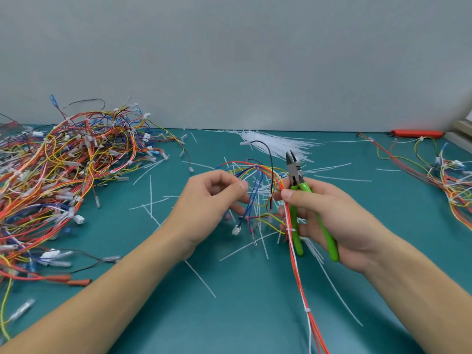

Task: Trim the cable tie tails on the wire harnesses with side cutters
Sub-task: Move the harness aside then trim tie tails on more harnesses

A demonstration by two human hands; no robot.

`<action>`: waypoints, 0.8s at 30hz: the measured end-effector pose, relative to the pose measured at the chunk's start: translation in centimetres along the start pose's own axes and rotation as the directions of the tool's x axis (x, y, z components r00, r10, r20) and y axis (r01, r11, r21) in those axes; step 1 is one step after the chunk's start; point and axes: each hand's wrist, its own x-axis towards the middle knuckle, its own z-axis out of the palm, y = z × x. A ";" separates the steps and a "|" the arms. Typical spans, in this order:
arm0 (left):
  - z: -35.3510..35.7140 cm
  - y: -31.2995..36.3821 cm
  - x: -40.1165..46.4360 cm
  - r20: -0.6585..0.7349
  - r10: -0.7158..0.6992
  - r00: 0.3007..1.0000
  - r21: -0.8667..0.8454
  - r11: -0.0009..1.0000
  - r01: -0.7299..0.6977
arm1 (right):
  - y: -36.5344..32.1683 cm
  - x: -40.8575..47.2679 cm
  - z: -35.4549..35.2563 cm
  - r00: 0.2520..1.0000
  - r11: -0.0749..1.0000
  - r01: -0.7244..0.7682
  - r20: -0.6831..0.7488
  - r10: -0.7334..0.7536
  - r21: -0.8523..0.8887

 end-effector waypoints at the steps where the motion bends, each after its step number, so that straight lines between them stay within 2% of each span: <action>1: 0.1 0.1 0.0 -0.023 -0.019 1.000 -0.028 0.999 0.019 | 0.0 -0.1 0.1 1.000 1.000 0.013 -0.012 -0.013 -0.021; 3: 0.2 0.0 0.0 -0.146 0.003 0.989 0.024 1.000 0.000 | 0.1 -0.2 0.3 0.999 0.997 0.045 -0.019 -0.047 -0.068; 5: 0.0 -0.1 -0.1 -0.271 0.154 0.950 0.233 0.968 -0.090 | 0.3 -0.5 0.8 0.995 0.987 0.100 -0.006 -0.102 -0.127; 7: -0.1 0.2 -0.4 -0.279 0.303 0.911 0.372 0.909 -0.188 | 0.6 -0.8 1.5 0.981 0.954 0.190 0.009 -0.193 -0.233; 9: 0.0 0.6 -0.5 -0.231 0.326 0.917 0.372 0.900 -0.226 | 0.9 -1.1 2.2 0.950 0.887 0.303 0.043 -0.308 -0.349; 12: 0.4 1.1 -0.8 -0.136 0.197 0.971 0.198 0.966 -0.169 | 1.3 -1.4 2.6 0.896 0.737 0.418 0.105 -0.432 -0.531; 15: 0.4 1.5 -0.6 -0.098 0.038 0.994 0.049 0.998 -0.034 | 1.3 -1.5 2.6 0.866 0.648 0.465 0.159 -0.474 -0.603; 19: 0.1 1.7 -0.6 -0.084 -0.010 0.996 -0.047 0.999 0.006 | 1.1 -1.5 2.7 0.784 0.452 0.560 0.269 -0.559 -0.694; 22: -0.1 1.7 -0.7 -0.002 -0.053 0.999 -0.123 0.991 0.052 | 1.4 -1.4 2.8 0.772 0.403 0.574 0.306 -0.557 -0.712; 24: -0.2 1.9 -0.6 0.028 -0.117 0.993 -0.159 0.980 0.120 | 1.5 -1.4 3.0 0.776 0.443 0.581 0.299 -0.556 -0.683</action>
